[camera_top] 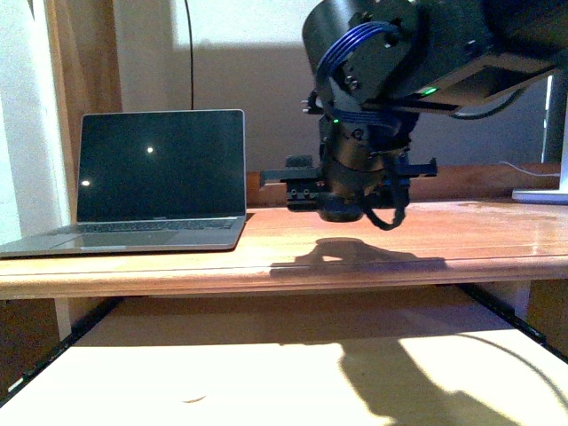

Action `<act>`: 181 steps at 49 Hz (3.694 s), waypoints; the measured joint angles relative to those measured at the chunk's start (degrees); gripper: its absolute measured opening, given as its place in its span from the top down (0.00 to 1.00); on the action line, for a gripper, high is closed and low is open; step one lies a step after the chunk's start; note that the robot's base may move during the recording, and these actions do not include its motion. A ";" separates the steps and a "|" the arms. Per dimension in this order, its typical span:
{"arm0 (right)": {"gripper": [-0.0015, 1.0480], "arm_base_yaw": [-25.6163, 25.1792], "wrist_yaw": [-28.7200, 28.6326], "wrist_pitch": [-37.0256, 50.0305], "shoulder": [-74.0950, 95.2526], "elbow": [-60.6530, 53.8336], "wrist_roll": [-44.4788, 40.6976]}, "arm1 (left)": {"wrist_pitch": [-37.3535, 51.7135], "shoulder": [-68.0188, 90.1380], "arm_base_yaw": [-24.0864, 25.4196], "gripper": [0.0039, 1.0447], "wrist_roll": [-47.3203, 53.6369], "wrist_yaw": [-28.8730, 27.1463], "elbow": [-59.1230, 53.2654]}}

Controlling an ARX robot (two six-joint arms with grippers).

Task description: Place mouse

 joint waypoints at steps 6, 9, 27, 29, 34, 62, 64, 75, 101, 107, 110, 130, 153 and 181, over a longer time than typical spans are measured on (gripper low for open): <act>0.47 1.14 1.27 -1.25 3.28 3.23 0.48 | 0.00 0.00 0.00 0.07 0.00 0.00 0.00; 0.47 1.66 1.95 -1.49 4.63 4.11 0.68 | 0.00 0.00 0.00 0.07 0.00 0.00 0.00; 0.29 3.15 3.39 0.48 7.72 5.66 1.22 | 0.00 0.00 0.00 0.07 0.00 0.00 0.00; 0.23 3.15 3.45 1.90 7.67 5.35 1.31 | 0.00 0.00 0.00 0.07 0.00 0.00 0.00; 0.09 2.97 3.34 5.75 6.51 2.91 2.19 | 0.00 0.00 0.00 0.07 0.00 0.00 0.00; 0.07 -11.72 -23.15 33.83 -35.30 -45.22 8.70 | 0.00 0.00 0.00 0.07 0.00 0.00 0.00; 0.07 -13.00 -26.67 35.39 -38.58 -50.38 8.63 | 0.00 0.00 0.00 0.07 0.00 0.00 0.00; 0.07 -21.29 -41.38 38.27 -55.43 -74.58 6.97 | 0.00 0.00 0.00 0.07 0.00 0.00 0.00; 0.07 -22.05 -50.51 31.95 -69.61 -98.27 -3.10 | 0.00 0.00 0.00 0.07 0.00 0.00 0.00; 0.07 -19.54 -47.12 36.85 -64.67 -98.42 -3.50 | 0.00 0.00 0.00 0.07 0.00 0.00 0.00; 0.07 -18.23 -45.44 39.47 -61.59 -98.05 -3.48 | 0.00 0.00 0.00 0.07 0.00 0.00 0.00; 0.07 -10.16 -33.31 53.00 -37.38 -83.67 -2.10 | 0.00 0.00 0.00 0.07 0.00 0.00 0.00; 0.07 -3.58 -22.25 53.29 -13.79 -60.67 -2.69 | 0.00 0.00 0.00 0.07 0.00 0.00 0.00; 0.07 -5.62 -16.90 52.57 -16.74 -60.81 -0.04 | 0.00 0.00 0.00 0.07 0.00 0.00 0.00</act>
